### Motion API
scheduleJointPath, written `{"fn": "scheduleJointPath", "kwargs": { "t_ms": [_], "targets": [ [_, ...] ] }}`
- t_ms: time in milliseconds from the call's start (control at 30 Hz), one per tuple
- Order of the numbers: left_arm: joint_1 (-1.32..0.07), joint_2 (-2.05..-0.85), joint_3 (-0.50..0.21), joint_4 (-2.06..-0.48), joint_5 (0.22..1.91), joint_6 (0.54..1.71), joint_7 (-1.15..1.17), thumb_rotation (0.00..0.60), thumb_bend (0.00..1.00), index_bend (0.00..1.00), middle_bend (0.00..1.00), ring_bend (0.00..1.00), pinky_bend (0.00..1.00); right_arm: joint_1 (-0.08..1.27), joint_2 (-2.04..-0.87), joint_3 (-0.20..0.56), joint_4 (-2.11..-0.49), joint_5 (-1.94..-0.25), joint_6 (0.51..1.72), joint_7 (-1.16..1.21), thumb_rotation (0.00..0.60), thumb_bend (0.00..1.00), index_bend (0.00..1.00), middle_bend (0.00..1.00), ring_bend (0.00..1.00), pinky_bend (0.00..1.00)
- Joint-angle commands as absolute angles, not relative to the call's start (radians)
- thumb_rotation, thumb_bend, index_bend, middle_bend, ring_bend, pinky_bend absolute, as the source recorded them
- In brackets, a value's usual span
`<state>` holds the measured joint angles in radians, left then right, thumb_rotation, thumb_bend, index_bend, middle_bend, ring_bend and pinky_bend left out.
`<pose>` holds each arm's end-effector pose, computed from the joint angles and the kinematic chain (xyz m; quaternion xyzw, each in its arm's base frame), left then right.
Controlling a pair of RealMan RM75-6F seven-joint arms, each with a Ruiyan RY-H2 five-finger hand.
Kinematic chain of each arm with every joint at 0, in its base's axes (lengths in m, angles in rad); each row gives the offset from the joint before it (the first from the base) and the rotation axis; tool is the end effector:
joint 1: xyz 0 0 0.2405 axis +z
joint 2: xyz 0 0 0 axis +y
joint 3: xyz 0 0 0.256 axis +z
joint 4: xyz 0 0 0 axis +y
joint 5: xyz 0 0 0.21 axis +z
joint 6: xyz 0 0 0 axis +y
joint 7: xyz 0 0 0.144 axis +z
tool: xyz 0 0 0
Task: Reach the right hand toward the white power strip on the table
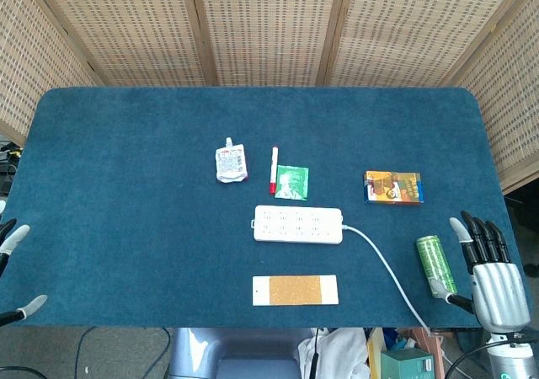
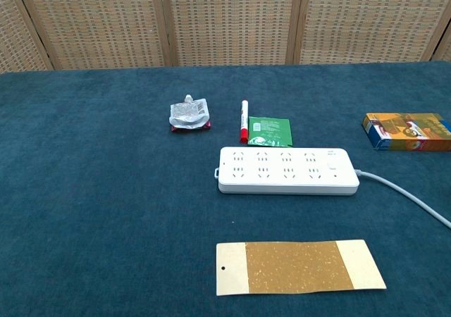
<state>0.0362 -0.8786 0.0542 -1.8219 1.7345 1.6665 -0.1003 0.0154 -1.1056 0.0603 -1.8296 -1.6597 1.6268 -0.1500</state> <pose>-0.2690 0.1216 0.2108 -0.6052 -0.3817 -0.4396 0.5429 -0.2512 -0.1584 0.1631 0.5807 -0.3432 0.4614 0.5763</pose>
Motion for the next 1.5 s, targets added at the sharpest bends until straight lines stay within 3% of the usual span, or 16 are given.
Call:
{"fn": "scheduleJointPath", "kwargs": {
  "t_ms": [33,333,400,500,567,633,700,767,900,1000,1267,1500],
  "targets": [
    [0.035,-0.878,0.054,-1.822,1.732,1.664,-0.101,0.6,0.0,0.0,0.0,0.0,0.0,0.015,-1.107,0.06,-1.829,-1.658,1.626,-0.151,0.6,0.0,0.0,0.0,0.0,0.0],
    [0.023,-0.88,0.045,-1.832,1.706,1.636,-0.081,0.6,0.0,0.0,0.0,0.0,0.0,0.043,-1.123,0.068,-1.826,-1.641,1.578,-0.147,0.6,0.0,0.0,0.0,0.0,0.0],
    [0.014,-0.881,0.037,-1.838,1.686,1.618,-0.074,0.6,0.0,0.0,0.0,0.0,0.0,0.085,-1.142,0.096,-1.799,-1.656,1.551,-0.151,0.6,0.03,0.0,0.08,0.07,0.05],
    [0.003,-0.882,0.027,-1.85,1.659,1.598,-0.059,0.6,0.0,0.0,0.0,0.0,0.0,0.156,-1.155,0.134,-1.776,-1.659,1.485,-0.151,0.6,0.22,0.0,0.33,0.35,0.36],
    [-0.003,-0.882,0.021,-1.856,1.646,1.588,-0.051,0.6,0.0,0.0,0.0,0.0,0.0,0.208,-1.161,0.156,-1.77,-1.647,1.423,-0.131,0.6,0.42,0.0,0.56,0.6,0.7],
    [-0.008,-0.884,0.017,-1.862,1.633,1.577,-0.04,0.6,0.0,0.0,0.0,0.0,0.0,0.269,-1.166,0.178,-1.762,-1.615,1.335,-0.117,0.6,0.57,0.0,0.72,0.76,0.91],
    [-0.012,-0.885,0.014,-1.866,1.623,1.568,-0.033,0.6,0.0,0.0,0.0,0.0,0.0,0.312,-1.174,0.191,-1.756,-1.579,1.267,-0.119,0.6,0.69,0.0,0.83,0.88,0.99],
    [-0.018,-0.886,0.009,-1.87,1.609,1.557,-0.024,0.6,0.0,0.0,0.0,0.0,0.0,0.362,-1.19,0.198,-1.752,-1.525,1.175,-0.122,0.6,0.77,0.0,0.9,0.96,1.0],
    [-0.03,-0.888,-0.001,-1.878,1.577,1.533,-0.01,0.6,0.0,0.0,0.0,0.0,0.0,0.451,-1.232,0.202,-1.733,-1.409,1.007,-0.147,0.6,0.83,0.0,0.91,0.98,1.0],
    [-0.036,-0.889,-0.006,-1.881,1.559,1.521,-0.004,0.6,0.0,0.0,0.0,0.0,0.0,0.489,-1.267,0.201,-1.715,-1.36,0.955,-0.179,0.6,0.84,0.03,0.92,0.98,1.0],
    [-0.048,-0.89,-0.016,-1.888,1.527,1.498,0.008,0.6,0.0,0.0,0.0,0.0,0.0,0.546,-1.332,0.189,-1.683,-1.257,0.895,-0.253,0.6,0.85,0.18,0.92,0.98,1.0],
    [-0.056,-0.894,-0.02,-1.893,1.514,1.485,0.027,0.6,0.0,0.0,0.0,0.0,0.0,0.565,-1.367,0.168,-1.637,-1.205,0.887,-0.276,0.6,0.85,0.21,0.92,0.98,1.0]
  ]
}}
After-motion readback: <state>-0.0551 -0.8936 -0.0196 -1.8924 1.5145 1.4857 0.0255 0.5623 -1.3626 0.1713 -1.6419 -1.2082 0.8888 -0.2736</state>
